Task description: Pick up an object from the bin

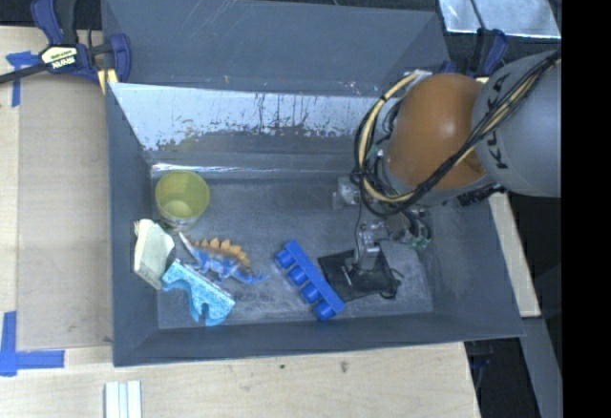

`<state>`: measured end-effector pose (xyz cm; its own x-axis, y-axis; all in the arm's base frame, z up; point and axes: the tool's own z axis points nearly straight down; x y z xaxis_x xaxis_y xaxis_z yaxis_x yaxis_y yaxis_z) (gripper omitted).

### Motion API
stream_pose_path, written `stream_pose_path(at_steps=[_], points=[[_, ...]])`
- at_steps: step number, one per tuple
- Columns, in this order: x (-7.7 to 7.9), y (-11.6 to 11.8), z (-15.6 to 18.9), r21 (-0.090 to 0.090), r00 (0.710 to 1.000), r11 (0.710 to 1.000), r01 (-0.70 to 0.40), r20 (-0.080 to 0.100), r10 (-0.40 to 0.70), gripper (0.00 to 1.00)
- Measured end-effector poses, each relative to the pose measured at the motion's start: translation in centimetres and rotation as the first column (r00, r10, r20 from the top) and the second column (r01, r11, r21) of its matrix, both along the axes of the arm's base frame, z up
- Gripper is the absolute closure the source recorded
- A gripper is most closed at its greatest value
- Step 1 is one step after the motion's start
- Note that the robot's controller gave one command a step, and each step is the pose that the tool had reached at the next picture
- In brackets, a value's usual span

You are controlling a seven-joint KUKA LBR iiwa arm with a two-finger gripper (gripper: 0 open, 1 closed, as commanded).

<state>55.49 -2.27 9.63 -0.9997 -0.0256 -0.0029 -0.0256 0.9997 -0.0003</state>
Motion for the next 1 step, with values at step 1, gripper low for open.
stream_pose_path(at_steps=[1], points=[[-1.32, -1.37, -1.17, 0.0, 0.997, 0.997, -0.071, -0.009, 0.071, 0.0]])
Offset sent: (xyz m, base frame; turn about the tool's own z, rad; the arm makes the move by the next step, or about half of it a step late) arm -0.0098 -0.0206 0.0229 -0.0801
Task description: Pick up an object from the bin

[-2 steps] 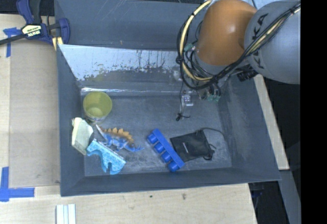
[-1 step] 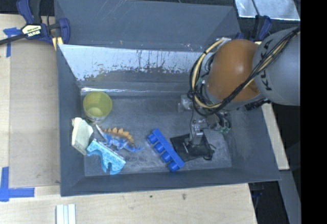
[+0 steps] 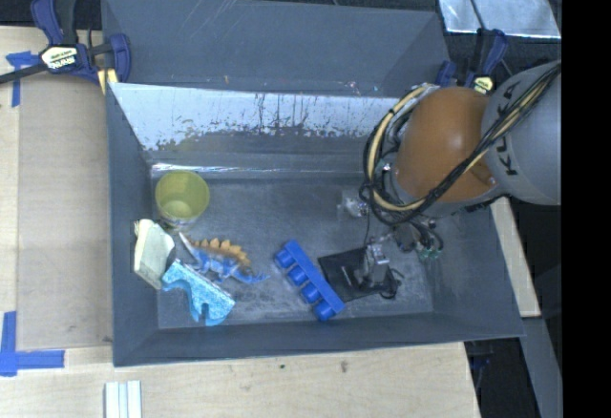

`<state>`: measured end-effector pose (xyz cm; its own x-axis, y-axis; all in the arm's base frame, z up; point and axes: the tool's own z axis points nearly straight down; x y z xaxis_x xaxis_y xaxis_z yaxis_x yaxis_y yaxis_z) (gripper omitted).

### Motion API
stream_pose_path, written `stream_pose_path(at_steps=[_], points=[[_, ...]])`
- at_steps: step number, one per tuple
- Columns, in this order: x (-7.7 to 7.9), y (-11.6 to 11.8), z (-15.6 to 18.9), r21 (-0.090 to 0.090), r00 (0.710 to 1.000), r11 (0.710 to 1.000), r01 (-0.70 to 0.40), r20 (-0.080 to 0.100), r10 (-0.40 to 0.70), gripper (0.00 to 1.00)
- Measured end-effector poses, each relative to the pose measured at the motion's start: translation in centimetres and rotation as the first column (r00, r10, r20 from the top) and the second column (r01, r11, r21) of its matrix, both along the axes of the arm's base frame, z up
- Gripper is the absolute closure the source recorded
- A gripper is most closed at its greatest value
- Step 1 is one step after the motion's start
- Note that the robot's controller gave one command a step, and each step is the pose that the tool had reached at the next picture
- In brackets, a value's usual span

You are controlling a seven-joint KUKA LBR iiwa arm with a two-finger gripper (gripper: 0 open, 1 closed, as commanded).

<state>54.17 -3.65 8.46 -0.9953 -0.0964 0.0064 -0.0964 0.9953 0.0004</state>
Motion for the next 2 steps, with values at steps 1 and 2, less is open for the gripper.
stream_pose_path(at_steps=[1, 2], points=[[0.5, -0.8, 3.7, -0.001, 1.0, 1.0, -0.007, 0.016, 0.007, 0.0], [-1.1, -0.9, -0.4, 0.0, 0.991, 0.991, 0.131, 0.007, -0.131, 0.0]])
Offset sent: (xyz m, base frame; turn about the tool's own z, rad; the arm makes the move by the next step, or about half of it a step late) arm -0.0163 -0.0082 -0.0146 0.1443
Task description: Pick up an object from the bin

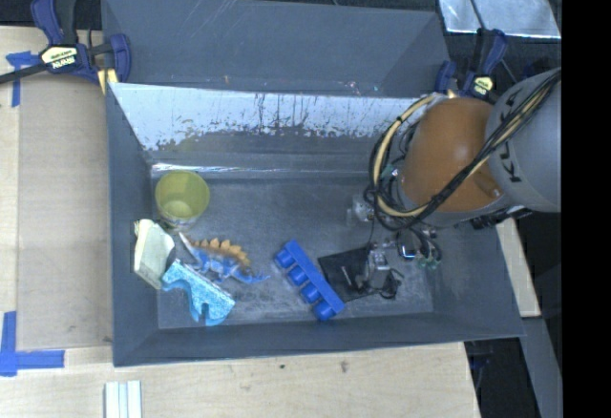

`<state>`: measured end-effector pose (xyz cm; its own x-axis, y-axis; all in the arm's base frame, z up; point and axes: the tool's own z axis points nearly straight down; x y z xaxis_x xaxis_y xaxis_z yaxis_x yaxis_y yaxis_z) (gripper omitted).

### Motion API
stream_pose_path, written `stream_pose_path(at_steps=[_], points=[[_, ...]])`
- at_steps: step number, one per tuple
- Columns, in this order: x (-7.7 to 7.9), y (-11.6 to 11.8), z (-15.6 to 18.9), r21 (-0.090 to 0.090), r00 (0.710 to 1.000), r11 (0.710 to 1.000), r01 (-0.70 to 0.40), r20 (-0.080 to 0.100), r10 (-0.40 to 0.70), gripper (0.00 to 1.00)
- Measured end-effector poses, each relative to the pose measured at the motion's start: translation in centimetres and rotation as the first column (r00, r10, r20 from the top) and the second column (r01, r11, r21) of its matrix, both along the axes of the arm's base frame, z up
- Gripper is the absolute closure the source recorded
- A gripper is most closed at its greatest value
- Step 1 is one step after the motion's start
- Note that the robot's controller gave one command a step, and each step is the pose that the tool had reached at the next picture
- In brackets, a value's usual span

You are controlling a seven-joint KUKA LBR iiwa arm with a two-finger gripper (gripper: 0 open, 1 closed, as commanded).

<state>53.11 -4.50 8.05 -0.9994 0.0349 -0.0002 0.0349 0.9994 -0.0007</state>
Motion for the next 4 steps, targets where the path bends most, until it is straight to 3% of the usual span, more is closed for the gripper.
stream_pose_path(at_steps=[1, 4], points=[[1.05, -1.02, -0.96, -0.001, 1.0, 1.0, 0.026, 0.016, -0.026, 1.0], [1.0, -1.01, -0.63, -0.001, 1.0, 1.0, 0.026, 0.016, -0.026, 1.0]])
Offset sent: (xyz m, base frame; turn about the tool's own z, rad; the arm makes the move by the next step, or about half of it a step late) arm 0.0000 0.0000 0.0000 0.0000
